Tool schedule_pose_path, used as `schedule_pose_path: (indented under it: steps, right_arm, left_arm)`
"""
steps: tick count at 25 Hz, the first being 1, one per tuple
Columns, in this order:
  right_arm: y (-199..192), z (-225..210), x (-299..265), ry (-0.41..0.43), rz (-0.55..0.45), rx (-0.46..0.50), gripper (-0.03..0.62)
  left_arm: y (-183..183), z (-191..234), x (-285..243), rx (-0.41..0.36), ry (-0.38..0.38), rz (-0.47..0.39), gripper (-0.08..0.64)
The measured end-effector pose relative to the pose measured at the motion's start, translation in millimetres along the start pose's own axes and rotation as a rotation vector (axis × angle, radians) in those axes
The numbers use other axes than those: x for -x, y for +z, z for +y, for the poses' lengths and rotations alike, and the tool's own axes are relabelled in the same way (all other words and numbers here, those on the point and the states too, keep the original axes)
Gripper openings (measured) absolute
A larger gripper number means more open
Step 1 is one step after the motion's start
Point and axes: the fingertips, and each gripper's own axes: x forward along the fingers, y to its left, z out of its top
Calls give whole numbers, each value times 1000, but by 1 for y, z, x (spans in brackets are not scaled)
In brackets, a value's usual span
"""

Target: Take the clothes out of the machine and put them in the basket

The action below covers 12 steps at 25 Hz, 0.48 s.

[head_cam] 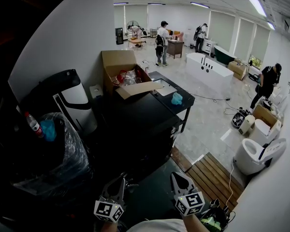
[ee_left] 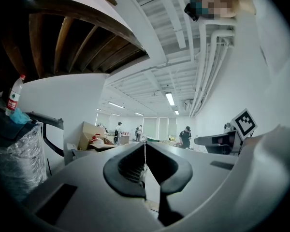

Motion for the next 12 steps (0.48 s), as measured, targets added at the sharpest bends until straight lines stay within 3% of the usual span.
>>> schedule_pose_path:
  steps: [12]
  right_arm:
    - [-9,-16,-8,-15,19,-11,8]
  left_arm:
    - [-9,1,-14,-9,-17,17,23]
